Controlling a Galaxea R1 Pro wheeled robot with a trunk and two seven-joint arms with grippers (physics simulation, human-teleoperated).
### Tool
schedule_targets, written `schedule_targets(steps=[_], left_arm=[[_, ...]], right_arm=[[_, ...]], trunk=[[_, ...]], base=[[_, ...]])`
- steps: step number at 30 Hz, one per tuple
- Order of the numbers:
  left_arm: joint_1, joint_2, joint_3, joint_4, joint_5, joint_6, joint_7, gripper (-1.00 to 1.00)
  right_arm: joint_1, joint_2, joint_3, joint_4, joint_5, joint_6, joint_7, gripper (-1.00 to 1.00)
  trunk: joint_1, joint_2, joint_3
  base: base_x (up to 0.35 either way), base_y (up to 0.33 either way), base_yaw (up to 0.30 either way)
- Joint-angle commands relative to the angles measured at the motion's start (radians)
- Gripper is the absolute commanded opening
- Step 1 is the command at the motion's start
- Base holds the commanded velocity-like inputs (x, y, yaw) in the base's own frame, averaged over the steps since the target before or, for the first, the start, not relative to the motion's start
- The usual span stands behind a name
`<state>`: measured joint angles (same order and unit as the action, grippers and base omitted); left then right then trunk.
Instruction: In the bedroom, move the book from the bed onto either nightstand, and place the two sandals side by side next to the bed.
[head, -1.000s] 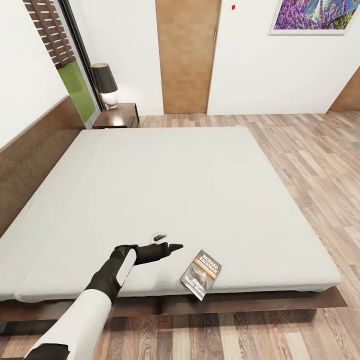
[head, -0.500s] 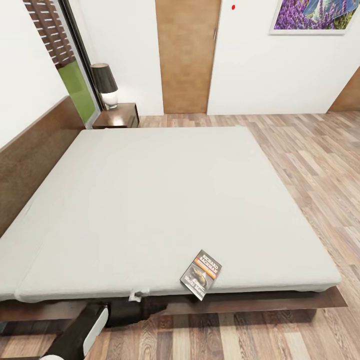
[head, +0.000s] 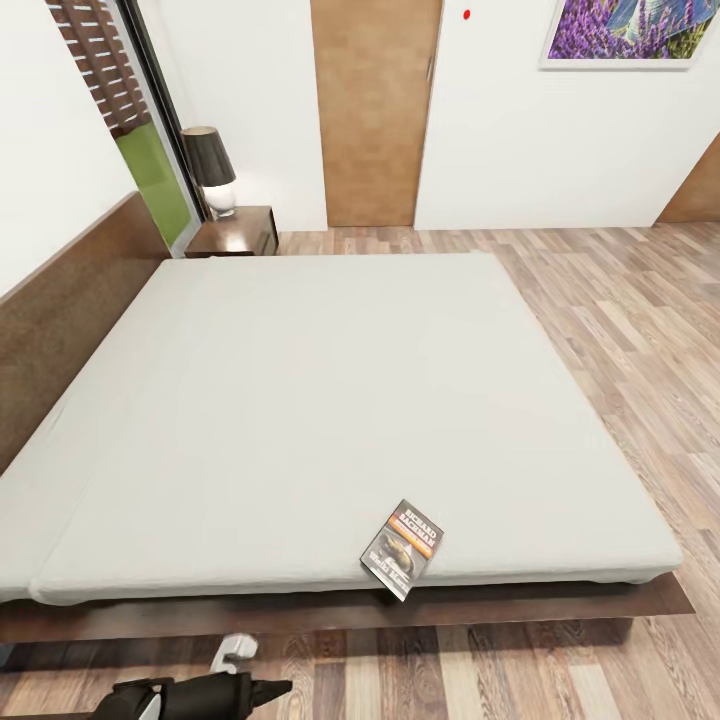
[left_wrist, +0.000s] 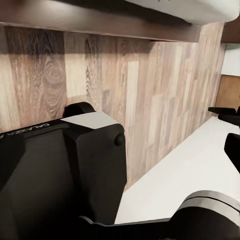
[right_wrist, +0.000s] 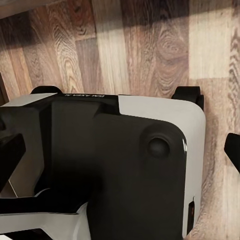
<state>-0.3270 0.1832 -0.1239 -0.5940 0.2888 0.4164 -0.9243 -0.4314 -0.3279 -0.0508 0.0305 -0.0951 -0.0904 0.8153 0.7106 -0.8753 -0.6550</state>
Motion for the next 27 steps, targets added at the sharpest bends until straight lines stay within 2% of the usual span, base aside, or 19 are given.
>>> schedule_targets(steps=[1,8,12,16,19,22,23,24,27], left_arm=[[0.0,0.002,-0.005,0.003,0.01,0.007,0.001,1.0],[0.0,0.004,-0.004,0.051,0.009,-0.014,0.0,1.0],[0.0,0.004,-0.004,0.107,0.009,-0.07,0.003,1.0],[0.0,0.001,-0.003,0.168,0.01,-0.171,0.028,1.0],[0.001,-0.002,-0.003,0.182,0.01,-0.216,0.089,1.0],[0.001,-0.02,-0.002,0.191,0.013,-0.257,0.252,1.0],[0.001,-0.024,-0.001,0.191,0.014,-0.264,0.279,1.0],[0.0,-0.042,-0.001,0.192,0.016,-0.293,0.352,1.0],[0.0,-0.052,-0.001,0.191,0.018,-0.311,0.383,1.0]], right_arm=[[-0.001,0.0,-0.004,0.003,-0.002,-0.003,0.004,1.0],[-0.001,0.0,-0.004,0.003,-0.002,-0.003,0.005,1.0],[-0.001,0.0,-0.004,0.003,-0.002,-0.003,0.005,1.0],[-0.001,0.0,-0.004,0.003,-0.002,-0.004,0.004,1.0],[-0.001,0.001,-0.004,0.003,-0.002,-0.004,0.005,1.0],[-0.001,0.0,-0.004,0.003,-0.002,-0.004,0.006,1.0],[-0.001,0.0,-0.004,0.003,-0.002,-0.004,0.006,1.0],[-0.001,-0.001,-0.005,0.003,-0.002,-0.003,0.007,1.0],[-0.001,-0.002,-0.006,-0.001,-0.002,-0.002,0.013,1.0]], trunk=[[0.0,-0.001,-0.001],[0.0,-0.001,-0.001],[0.0,-0.001,-0.001],[0.0,-0.001,-0.001],[0.0,-0.001,-0.001],[0.0,-0.001,-0.001],[0.0,-0.001,-0.001],[0.0,-0.001,-0.001],[0.0,-0.001,-0.001]], base=[[0.0,0.0,0.0],[0.0,0.0,0.0],[0.0,0.0,0.0],[0.0,0.0,0.0],[0.0,0.0,0.0],[0.0,0.0,0.0],[0.0,0.0,0.0],[0.0,0.0,0.0],[0.0,0.0,0.0]])
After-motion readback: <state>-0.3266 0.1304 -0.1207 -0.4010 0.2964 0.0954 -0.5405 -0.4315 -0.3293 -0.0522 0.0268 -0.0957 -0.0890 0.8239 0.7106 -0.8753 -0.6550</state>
